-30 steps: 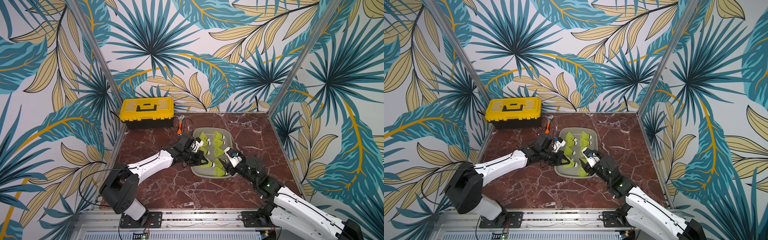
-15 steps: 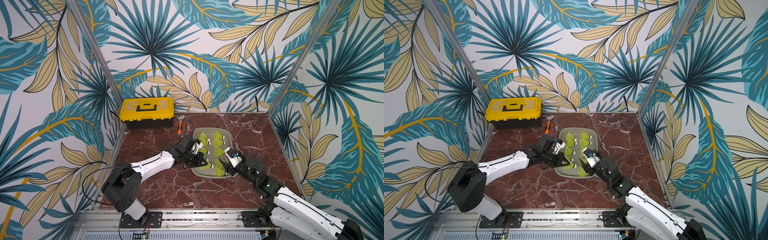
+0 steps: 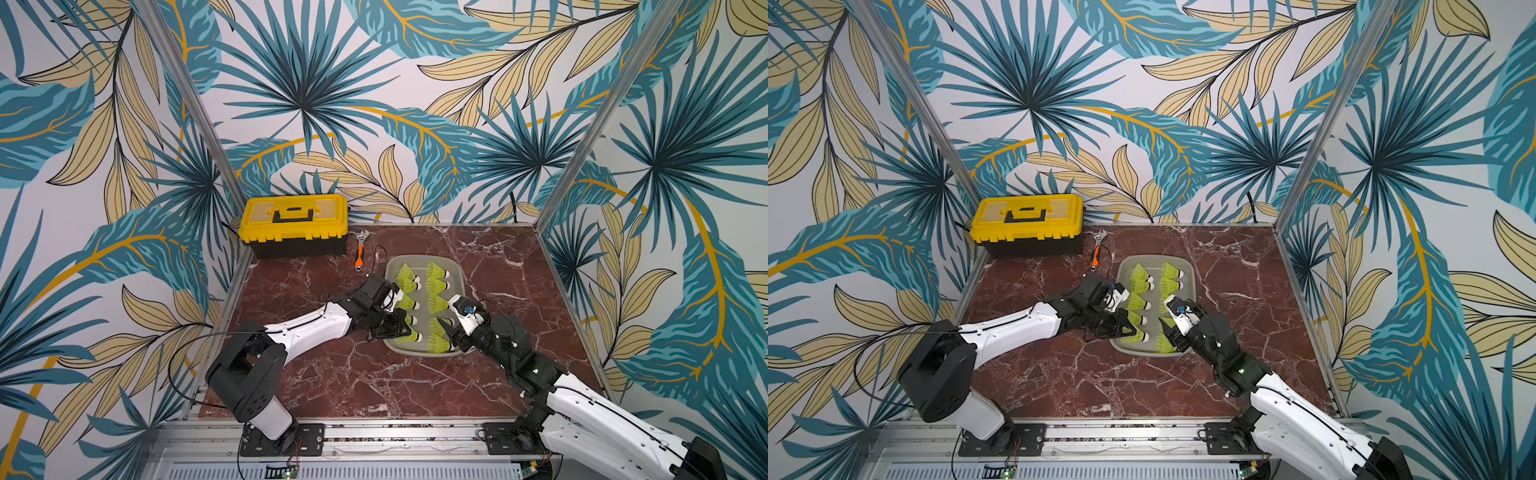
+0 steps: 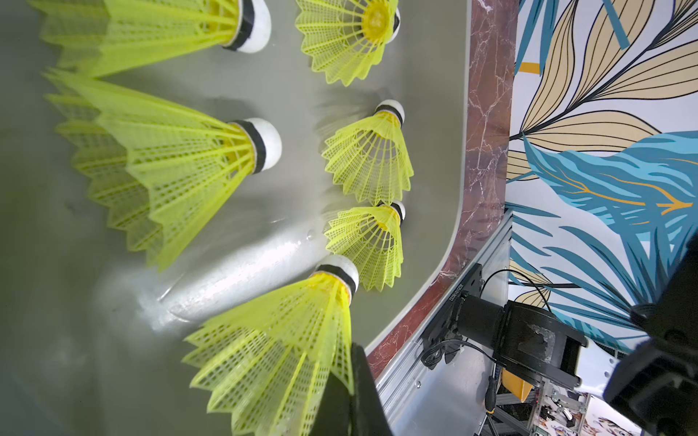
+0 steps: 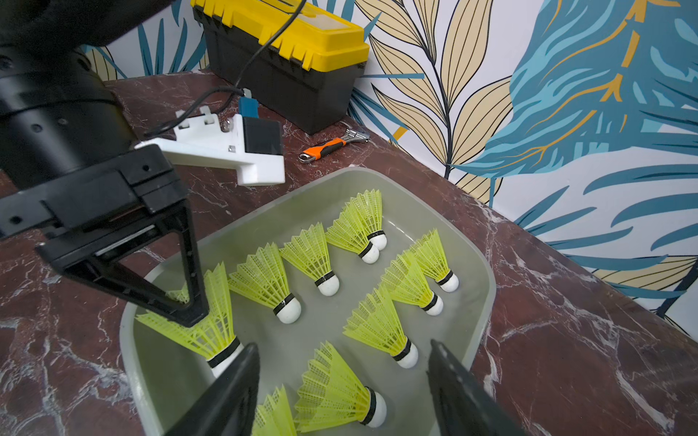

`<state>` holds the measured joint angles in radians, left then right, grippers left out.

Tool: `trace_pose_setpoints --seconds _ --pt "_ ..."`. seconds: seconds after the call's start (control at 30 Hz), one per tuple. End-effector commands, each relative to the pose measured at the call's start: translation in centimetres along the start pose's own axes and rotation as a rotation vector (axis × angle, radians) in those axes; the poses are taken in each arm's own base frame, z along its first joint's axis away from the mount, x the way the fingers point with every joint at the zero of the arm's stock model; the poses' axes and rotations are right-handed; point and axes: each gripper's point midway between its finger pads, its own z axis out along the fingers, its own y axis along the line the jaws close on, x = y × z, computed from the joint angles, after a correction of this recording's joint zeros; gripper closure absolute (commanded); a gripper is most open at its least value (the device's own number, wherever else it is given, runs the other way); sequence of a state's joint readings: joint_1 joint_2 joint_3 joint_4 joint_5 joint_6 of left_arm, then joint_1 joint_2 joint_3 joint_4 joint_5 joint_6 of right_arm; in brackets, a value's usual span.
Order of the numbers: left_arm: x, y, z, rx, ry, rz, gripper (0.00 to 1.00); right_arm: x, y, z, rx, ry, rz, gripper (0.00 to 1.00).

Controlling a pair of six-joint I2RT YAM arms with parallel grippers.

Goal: Put the shuttlecocks into the storage box
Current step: Place the shuttlecock in the storage box.

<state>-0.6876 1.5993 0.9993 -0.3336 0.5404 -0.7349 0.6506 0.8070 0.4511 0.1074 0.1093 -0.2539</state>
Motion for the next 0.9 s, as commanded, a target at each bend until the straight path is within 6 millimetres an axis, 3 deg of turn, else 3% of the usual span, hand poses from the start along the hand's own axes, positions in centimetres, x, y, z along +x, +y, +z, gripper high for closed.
trace_pose_setpoints --seconds 0.0,0.7,0.87 --pt "1.1 1.5 0.9 -0.038 0.032 -0.007 1.0 1.1 0.1 0.2 0.008 0.023 0.013 0.3" --pt "0.9 3.2 1.7 -0.105 0.031 -0.026 0.99 1.5 0.1 0.3 0.008 0.035 0.012 0.3" --pt "0.8 3.4 1.8 -0.118 0.034 -0.024 0.93 1.5 0.1 0.3 0.008 0.036 0.011 0.29"
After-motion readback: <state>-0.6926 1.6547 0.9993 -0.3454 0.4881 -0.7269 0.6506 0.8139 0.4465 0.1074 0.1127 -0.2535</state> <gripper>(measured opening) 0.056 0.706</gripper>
